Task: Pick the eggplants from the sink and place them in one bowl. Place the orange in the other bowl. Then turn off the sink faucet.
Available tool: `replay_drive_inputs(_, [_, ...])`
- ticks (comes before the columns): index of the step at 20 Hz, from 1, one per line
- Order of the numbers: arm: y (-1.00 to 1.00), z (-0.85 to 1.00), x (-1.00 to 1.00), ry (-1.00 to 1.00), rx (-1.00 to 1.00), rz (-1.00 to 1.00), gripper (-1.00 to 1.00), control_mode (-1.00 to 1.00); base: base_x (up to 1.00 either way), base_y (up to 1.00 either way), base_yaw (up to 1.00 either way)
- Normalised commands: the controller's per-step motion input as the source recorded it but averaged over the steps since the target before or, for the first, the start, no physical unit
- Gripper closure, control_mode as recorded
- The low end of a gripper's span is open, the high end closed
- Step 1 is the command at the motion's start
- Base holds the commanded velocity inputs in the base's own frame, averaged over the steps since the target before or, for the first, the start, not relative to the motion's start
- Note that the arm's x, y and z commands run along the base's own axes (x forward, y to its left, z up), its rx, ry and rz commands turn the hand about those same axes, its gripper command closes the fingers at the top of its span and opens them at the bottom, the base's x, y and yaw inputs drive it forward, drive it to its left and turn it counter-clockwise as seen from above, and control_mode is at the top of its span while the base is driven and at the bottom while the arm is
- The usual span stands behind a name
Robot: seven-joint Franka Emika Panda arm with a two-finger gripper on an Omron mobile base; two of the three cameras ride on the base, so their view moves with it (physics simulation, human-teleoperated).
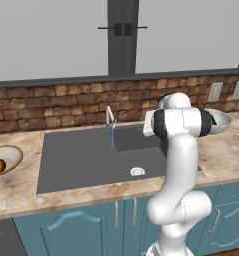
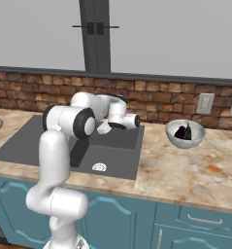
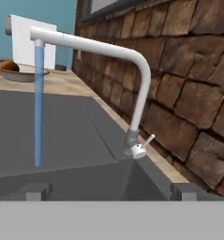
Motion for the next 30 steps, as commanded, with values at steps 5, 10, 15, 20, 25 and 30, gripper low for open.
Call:
replay_drive_inputs(5, [0.42,-0.20,0.40,-0.02,0.02,0.16,-1.00,-1.00,0.00,0.00,0.00])
replay_drive_inputs(10, [0.44,-0.23,0.34,-0.03,0.01,0.11,-1.00,-1.00,0.00,0.00,0.00])
replay_drive_inputs(15, [0.47,-0.23,0.33,0.00,0.00,0.05,-1.00,-1.00,0.00,0.00,0.00])
replay_drive_inputs(20, [0.49,-0.14,0.26,0.00,0.00,0.00,-1.00,-1.00,0.00,0.00,0.00])
replay_drive_inputs(25, [0.39,-0.15,0.22,0.00,0.00,0.00,-1.00,-1.00,0.00,0.00,0.00])
replay_drive_inputs(30, [0.00,-0.24,0.11,0.00,0.03,0.00,-1.00,-1.00,0.00,0.00,0.00])
